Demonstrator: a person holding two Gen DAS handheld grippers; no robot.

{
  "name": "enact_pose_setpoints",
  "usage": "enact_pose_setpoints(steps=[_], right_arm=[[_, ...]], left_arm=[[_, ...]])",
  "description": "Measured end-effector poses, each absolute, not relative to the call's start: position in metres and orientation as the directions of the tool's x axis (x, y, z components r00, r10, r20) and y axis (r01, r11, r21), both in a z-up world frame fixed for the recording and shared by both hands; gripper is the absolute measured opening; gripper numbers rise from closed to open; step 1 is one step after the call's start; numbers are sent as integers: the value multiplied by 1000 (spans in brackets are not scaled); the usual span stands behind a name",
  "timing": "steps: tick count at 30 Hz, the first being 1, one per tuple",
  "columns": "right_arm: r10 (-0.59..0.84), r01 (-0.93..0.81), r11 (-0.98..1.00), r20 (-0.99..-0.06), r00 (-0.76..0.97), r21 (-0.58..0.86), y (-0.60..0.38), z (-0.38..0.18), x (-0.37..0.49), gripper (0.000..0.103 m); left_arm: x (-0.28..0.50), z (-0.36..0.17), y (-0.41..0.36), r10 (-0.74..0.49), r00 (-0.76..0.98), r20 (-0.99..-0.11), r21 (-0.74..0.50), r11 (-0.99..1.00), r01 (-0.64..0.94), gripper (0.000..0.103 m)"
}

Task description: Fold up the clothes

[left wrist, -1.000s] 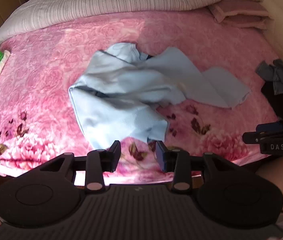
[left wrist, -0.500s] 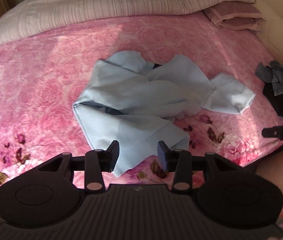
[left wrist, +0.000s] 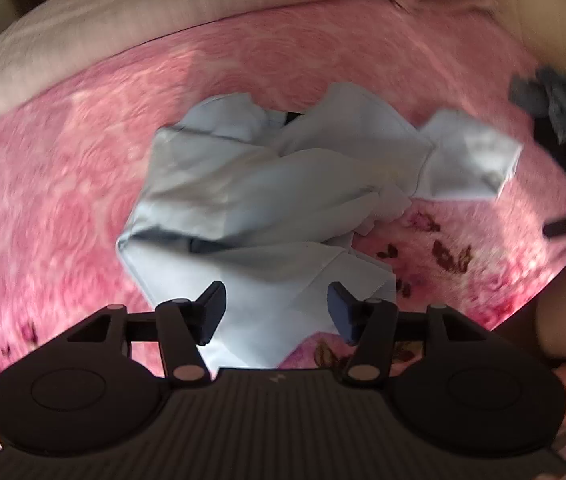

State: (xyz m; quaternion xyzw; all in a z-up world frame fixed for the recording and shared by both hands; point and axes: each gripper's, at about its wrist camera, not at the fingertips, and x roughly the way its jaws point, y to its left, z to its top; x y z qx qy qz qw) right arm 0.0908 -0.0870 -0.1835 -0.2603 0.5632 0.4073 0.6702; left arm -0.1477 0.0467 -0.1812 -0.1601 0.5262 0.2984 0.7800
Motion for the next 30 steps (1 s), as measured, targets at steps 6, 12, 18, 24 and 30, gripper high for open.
enact_pose_setpoints(steps=[6,12,18,24,30], right_arm=[[239,-842,530,-970,33,102,-55,-208,130,40],[186,-835,545,-982,31,77,-38,-240,169,40],[123,-830,554,-992,11,59,-31,-271,184,40],[110,-831,553,-994,2,59,-13,-273,183,40],[150,-834,550,-987,55,37,25,-256,181,40]], left_arm=[[-86,-231,47,283,253,-925,127,859,-496,59],[-35,-287,49,277,245,-929,171,909,-381,58],[-28,-321,68,244,219,-945,150,916,-372,4],[-103,-238,145,323,329,-887,33,756,-654,2],[-259,-143,269,706,31,-707,279,318,-906,2]])
